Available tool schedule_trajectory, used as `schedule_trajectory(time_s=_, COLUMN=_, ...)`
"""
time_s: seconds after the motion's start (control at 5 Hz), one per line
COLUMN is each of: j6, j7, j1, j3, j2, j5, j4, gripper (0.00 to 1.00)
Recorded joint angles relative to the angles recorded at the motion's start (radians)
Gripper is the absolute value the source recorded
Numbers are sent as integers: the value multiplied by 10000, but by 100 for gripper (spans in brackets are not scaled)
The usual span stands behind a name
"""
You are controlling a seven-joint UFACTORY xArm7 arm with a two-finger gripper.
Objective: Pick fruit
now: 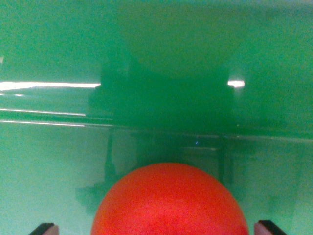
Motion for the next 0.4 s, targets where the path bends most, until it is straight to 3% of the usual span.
schedule_trajectory(time_s=0.2, j6=0, j7=0, j1=0, j3=0, j2=0, j5=0, j4=0, gripper=0)
schedule_trajectory(time_s=0.4, j6=0, j7=0, j1=0, j3=0, j2=0, j5=0, j4=0, gripper=100)
